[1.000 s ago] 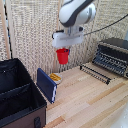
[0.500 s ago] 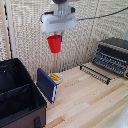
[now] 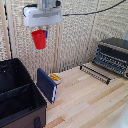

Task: Kindly spot and seek the red cup placed ahead of you. Cautiously adjust your gripper towards the red cup, gripping it gently. Find the after-storage area of the caddy. Relocate the red cup in your grip over the rear portion and softly release it into the compartment.

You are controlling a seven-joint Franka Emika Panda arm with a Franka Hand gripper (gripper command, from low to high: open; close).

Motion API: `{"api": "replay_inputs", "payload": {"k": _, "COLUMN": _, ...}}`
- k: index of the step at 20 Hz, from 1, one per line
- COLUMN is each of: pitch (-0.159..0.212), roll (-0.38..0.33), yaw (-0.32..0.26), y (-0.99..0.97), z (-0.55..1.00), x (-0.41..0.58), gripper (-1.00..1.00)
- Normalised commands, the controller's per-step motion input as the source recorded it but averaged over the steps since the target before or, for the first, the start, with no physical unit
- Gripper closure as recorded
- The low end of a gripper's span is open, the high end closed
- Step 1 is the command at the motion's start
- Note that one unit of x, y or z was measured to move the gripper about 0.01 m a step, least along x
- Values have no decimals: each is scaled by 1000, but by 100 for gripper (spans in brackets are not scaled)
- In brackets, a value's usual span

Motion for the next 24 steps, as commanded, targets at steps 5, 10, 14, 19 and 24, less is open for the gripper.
{"api": "replay_inputs", "payload": {"k": 5, "pitch": 26, "roll": -8, "yaw": 5, "y": 925, "z": 136, "x": 307, "gripper": 100}}
{"api": "replay_inputs", "payload": {"k": 10, "pitch": 94, "roll": 0, "yaw": 7, "y": 992, "z": 12, "x": 161, "gripper": 100}}
{"api": "replay_inputs", "payload": {"k": 14, "pitch": 76, "roll": -9, "yaw": 13, "y": 962, "z": -84, "x": 66, "gripper": 100}}
{"api": "replay_inputs", "payload": {"k": 19, "pitch": -4, "roll": -33, "yaw": 59, "y": 511, "z": -477, "x": 0, "gripper": 100}}
{"api": "replay_inputs", "payload": {"k": 24, "pitch": -104, "roll": -109, "yaw": 53, "y": 271, "z": -519, "x": 0, "gripper": 100}}
